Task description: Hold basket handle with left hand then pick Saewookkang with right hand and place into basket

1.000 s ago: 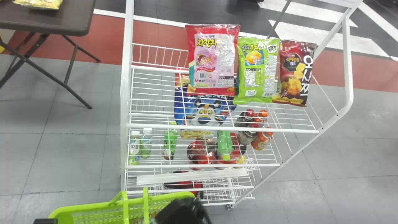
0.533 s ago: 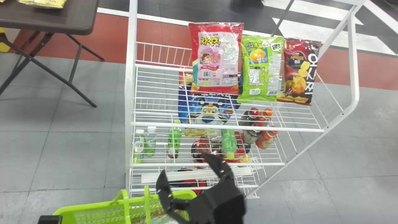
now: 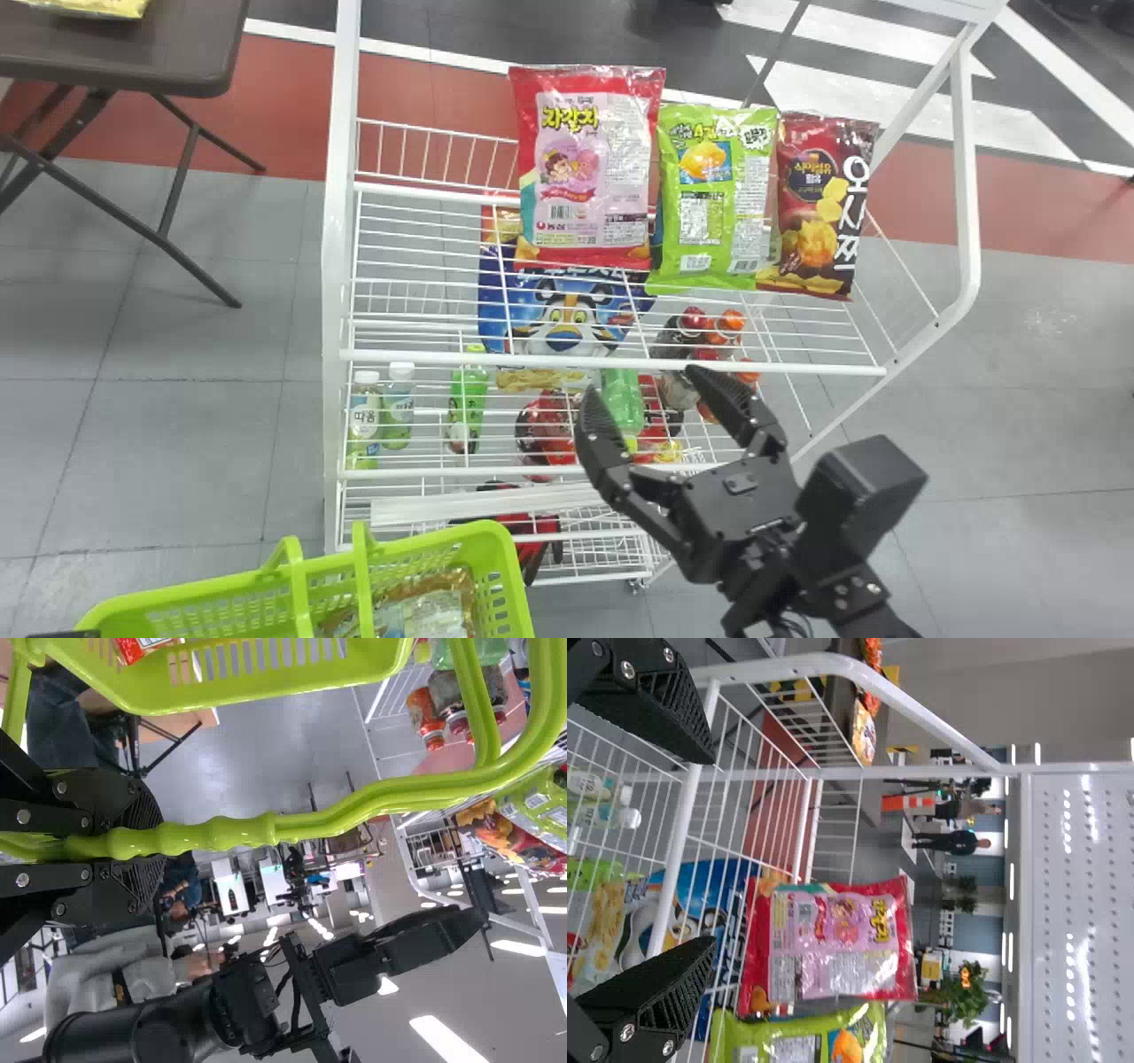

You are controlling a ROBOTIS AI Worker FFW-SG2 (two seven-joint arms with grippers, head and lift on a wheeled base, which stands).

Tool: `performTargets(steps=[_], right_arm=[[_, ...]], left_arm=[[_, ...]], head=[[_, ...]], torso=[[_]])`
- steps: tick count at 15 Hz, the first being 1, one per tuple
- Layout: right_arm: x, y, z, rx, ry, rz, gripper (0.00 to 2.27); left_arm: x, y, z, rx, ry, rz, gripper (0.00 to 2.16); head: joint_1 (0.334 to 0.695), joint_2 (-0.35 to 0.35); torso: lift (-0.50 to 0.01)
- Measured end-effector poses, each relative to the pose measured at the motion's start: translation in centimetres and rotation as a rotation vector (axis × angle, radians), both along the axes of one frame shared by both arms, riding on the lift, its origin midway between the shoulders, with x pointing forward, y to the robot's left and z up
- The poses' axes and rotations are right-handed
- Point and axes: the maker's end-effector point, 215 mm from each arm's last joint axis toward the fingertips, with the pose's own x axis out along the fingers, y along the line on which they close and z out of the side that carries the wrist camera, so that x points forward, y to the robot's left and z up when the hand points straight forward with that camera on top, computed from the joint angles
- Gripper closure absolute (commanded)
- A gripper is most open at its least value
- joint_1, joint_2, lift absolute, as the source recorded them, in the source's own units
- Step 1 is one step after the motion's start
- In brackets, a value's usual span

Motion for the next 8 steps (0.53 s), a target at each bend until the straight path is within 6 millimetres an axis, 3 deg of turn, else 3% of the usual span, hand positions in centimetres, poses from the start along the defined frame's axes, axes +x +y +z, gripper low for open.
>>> performTargets(steps=[3, 8], right_arm=[[-0.5, -1.9, 2.2, 0.019, -0.076, -0.024, 0.09], [-1.5, -4.5, 4.0, 0.041, -0.152, -0.080, 0.09]], left_arm=[[0.0, 0.0, 0.1, -0.007, -0.002, 0.001, 1.89], [-1.0, -0.6, 0.1, -0.001, 0.027, -0.026, 1.89]], head=[[0.695, -0.350], [0.695, -0.350]], torso=[[-0.019], [-0.019]])
